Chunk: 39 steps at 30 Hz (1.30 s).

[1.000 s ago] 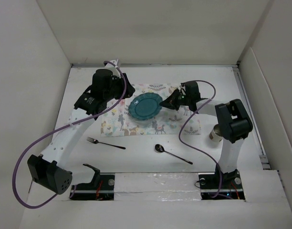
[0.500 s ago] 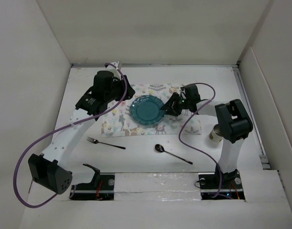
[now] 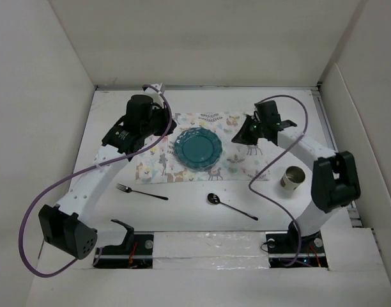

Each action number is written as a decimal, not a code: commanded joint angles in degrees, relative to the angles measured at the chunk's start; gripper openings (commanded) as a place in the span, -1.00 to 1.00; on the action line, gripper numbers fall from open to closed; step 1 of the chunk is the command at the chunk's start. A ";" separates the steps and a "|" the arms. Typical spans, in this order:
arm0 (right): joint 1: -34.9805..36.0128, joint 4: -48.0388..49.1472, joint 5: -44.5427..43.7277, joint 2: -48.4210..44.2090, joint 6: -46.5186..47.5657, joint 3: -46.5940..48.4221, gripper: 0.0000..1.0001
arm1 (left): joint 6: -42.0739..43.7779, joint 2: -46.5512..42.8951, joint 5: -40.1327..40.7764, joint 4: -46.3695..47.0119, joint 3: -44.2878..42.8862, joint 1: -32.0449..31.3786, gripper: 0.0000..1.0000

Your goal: Set the dinner table for one person

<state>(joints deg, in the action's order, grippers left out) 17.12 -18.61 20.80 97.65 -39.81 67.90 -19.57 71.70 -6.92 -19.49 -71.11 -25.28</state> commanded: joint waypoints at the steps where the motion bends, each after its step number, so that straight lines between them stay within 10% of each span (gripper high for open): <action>1: -3.83 -11.16 -15.11 -13.31 5.00 2.33 -1.00 | 3.66 0.37 0.41 -0.99 -2.98 0.05 -1.00; 8: -14.65 -32.34 -36.26 -29.33 4.32 -1.80 -0.96 | 8.23 -1.65 1.64 -3.98 -1.14 -2.84 -0.85; 11: -18.43 -31.84 -31.34 -31.11 4.13 -3.47 -0.22 | 8.24 -2.27 -0.81 -3.81 0.36 -2.85 -0.47; 15: -19.76 -33.58 -30.38 -27.79 3.34 -4.88 0.05 | 7.53 -2.27 -2.31 -3.28 0.54 -2.85 -0.34; 31: -20.99 -24.98 -26.33 -19.51 1.84 -13.32 -0.31 | 6.04 -4.03 -3.45 -1.96 3.43 -4.08 -0.33; 35: -20.99 -25.25 -27.74 -18.81 1.67 -12.44 -0.97 | 6.12 -4.29 -2.67 -2.05 3.17 -4.08 -0.33; 39: -19.16 -25.42 -30.46 -21.62 1.84 -6.66 -1.00 | 6.57 -4.64 -1.43 -2.31 1.68 -4.08 -0.33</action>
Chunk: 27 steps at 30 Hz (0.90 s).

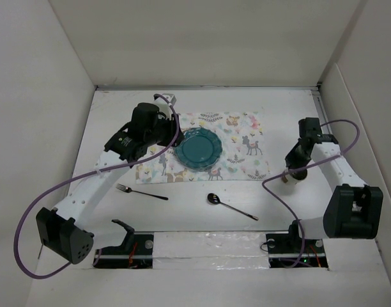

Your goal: Set the dinner table for one person

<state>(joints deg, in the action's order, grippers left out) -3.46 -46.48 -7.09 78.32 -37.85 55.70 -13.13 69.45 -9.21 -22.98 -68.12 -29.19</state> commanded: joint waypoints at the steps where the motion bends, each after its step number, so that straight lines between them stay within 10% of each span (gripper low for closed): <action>1: 2.23 2.71 -3.45 -1.86 0.40 7.30 -1.00 | 0.12 -2.30 0.95 1.19 -1.58 -0.17 -0.33; 16: 14.63 -8.36 -6.97 41.10 9.36 67.21 -1.00 | -1.29 -1.16 2.26 1.28 -3.86 -0.17 -0.33; 27: 15.68 -11.88 -5.57 55.53 12.09 81.84 -1.00 | -2.43 0.16 3.59 1.89 -4.39 -0.17 -0.33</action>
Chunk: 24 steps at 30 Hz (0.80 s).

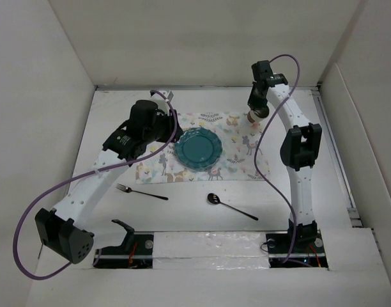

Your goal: Set the dinner table for one person

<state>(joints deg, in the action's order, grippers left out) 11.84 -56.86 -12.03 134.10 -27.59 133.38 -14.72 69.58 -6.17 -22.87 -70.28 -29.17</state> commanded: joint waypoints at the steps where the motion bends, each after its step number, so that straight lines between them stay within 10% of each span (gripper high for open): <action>1: 0.90 -1.41 -0.19 0.62 1.67 4.34 -1.00 | -0.84 0.46 0.55 2.04 -2.23 -0.19 -0.33; 24: 3.81 -3.26 0.17 6.87 1.58 7.24 -1.00 | -0.92 3.54 0.81 1.87 -1.35 -0.19 -0.33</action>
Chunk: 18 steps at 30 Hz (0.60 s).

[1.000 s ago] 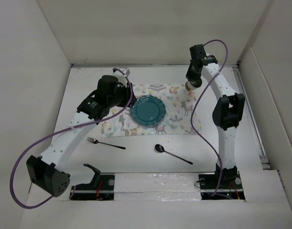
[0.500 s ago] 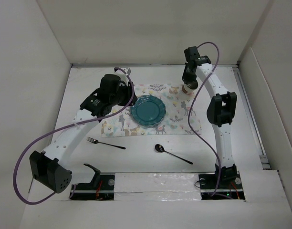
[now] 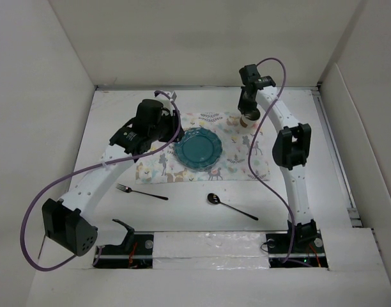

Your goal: Set the dinner table for one person

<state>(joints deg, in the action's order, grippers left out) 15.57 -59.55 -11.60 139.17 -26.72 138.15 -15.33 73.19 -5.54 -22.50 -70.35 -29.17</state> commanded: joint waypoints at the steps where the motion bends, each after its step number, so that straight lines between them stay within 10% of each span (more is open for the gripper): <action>1: 0.07 -0.39 -0.27 1.98 0.70 2.57 -0.94 | -0.22 -0.06 0.18 1.41 -1.28 -0.19 -0.33; 6: 0.60 1.19 0.52 -0.30 0.09 2.92 -0.16 | -0.40 -0.06 1.06 0.79 -1.63 -0.19 -0.33; 11: -0.63 5.04 4.56 -10.28 -1.23 0.21 0.19 | -0.23 1.25 1.59 0.18 -4.78 -0.19 -0.33; 16: -0.63 10.58 6.04 -25.23 -1.49 -15.84 0.10 | 0.30 3.36 0.36 0.35 -7.43 -0.19 -0.33; 18: 0.76 17.40 7.63 -37.23 -1.58 -34.19 -0.52 | 0.83 3.89 0.18 0.62 -8.75 -0.19 -0.36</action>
<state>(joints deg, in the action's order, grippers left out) 15.42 -50.22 -6.46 117.49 -27.77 115.13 -15.31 77.14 -4.54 -23.11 -75.44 -29.17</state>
